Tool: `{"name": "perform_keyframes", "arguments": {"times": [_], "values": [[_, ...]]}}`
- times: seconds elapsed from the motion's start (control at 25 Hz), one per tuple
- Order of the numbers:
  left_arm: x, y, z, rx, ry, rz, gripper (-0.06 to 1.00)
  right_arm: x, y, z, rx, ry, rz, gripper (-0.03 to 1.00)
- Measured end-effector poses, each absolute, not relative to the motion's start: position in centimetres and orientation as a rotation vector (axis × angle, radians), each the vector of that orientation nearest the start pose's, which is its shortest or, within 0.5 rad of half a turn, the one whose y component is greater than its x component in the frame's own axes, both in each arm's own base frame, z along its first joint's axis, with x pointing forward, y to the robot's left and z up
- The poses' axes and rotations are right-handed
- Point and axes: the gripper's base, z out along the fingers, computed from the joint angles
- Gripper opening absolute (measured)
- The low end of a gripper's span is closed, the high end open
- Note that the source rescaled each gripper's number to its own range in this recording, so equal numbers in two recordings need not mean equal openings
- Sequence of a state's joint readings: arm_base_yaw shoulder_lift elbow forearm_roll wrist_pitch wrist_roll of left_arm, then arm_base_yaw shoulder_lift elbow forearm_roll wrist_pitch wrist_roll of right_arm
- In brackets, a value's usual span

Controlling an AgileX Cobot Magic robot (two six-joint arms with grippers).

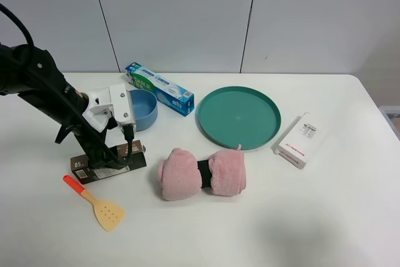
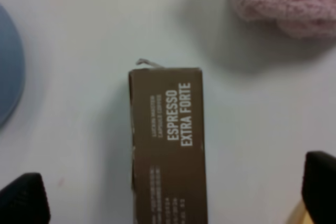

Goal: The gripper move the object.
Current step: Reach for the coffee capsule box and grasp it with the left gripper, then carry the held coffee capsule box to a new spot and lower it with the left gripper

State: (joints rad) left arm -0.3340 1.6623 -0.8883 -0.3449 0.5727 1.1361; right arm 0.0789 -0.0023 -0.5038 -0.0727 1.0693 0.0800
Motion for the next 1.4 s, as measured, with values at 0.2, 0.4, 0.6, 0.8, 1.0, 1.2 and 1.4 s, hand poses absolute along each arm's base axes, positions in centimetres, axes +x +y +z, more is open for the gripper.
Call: {"name": "perform_keyframes", "arguments": {"times": [0.2, 0.4, 0.6, 0.8, 1.0, 1.2, 1.4], "values": [[28.8, -11.6, 15.2, 1.577, 2.305, -0.111, 0.97, -0.6, -0.6, 27.8, 0.005, 2.045, 0.012, 1.00], [29.4, -11.6, 13.2, 1.576, 2.330, -0.095, 0.97, -0.6, -0.6, 27.8, 0.005, 2.045, 0.012, 1.00], [29.7, -11.2, 11.6, 1.587, 2.363, -0.088, 0.95, -0.6, -0.6, 27.8, 0.005, 2.045, 0.012, 1.00], [29.8, -10.7, 11.1, 1.607, 2.379, -0.080, 0.27, -0.6, -0.6, 27.8, 0.005, 2.045, 0.012, 1.00], [29.5, -10.5, 11.9, 1.672, 2.350, -0.050, 0.03, -0.6, -0.6, 27.8, 0.005, 2.045, 0.012, 1.00], [28.6, -11.7, 17.9, 1.466, 2.301, -0.043, 0.03, -0.6, -0.6, 27.8, 0.005, 2.045, 0.012, 1.00], [27.5, -13.2, 25.7, 1.155, 2.347, -0.141, 0.03, -0.6, -0.6, 27.8, 0.005, 2.045, 0.012, 1.00]]}}
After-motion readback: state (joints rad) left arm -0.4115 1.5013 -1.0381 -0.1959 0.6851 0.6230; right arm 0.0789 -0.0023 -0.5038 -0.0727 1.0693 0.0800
